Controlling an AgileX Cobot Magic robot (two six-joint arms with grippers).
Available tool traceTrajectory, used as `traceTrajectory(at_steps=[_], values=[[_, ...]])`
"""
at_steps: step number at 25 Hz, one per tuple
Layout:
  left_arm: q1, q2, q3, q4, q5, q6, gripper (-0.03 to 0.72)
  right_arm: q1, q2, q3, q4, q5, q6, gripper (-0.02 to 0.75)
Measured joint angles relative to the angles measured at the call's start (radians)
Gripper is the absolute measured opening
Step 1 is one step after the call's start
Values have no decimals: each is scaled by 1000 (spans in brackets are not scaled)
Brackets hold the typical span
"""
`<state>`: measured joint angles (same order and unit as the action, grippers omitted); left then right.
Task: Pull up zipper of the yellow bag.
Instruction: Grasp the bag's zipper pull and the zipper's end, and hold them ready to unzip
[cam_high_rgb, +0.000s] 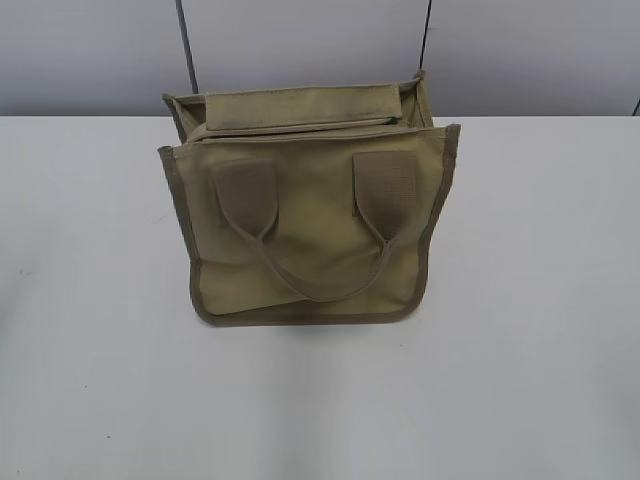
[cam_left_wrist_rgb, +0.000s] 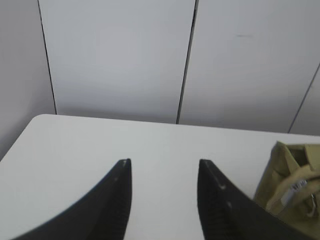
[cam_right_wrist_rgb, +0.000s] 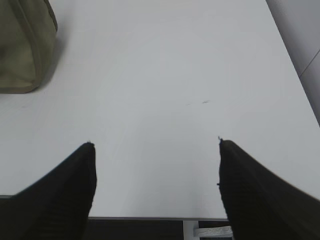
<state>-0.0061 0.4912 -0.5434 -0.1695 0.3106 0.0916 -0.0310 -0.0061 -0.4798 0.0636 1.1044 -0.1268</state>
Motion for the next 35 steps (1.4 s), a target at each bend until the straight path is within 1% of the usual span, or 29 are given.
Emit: traceTrajectory(at_steps=[3, 5, 7, 10, 13, 16, 19, 23, 25, 28, 35], values=[[-8, 134, 63, -35, -247, 0, 349, 0, 0, 0, 0, 0, 0, 560], [-34, 225, 118, -44, -427, 0, 349, 0, 0, 0, 0, 0, 0, 560], [-73, 314, 175, -21, -568, 0, 349, 0, 0, 0, 0, 0, 0, 560], [-159, 482, 234, 15, -728, 0, 349, 0, 0, 0, 0, 0, 0, 560], [-225, 648, 249, 37, -854, -20, 349, 0, 0, 0, 1, 0, 0, 560], [-240, 846, 249, 121, -987, -103, 349, 0, 0, 0, 1, 0, 0, 560], [-240, 1029, 249, 267, -1170, -187, 351, 0, 0, 0, 1, 0, 0, 559], [-240, 1252, 248, 451, -1388, -210, 379, 0, 0, 0, 1, 0, 0, 559], [-240, 1337, 239, 497, -1463, -213, 389, 0, 0, 0, 1, 0, 0, 559], [-242, 1423, 199, 548, -1499, -215, 391, 0, 0, 0, 1, 0, 0, 559], [-242, 1478, 98, 565, -1515, -217, 391, 0, 0, 0, 1, 0, 0, 559]])
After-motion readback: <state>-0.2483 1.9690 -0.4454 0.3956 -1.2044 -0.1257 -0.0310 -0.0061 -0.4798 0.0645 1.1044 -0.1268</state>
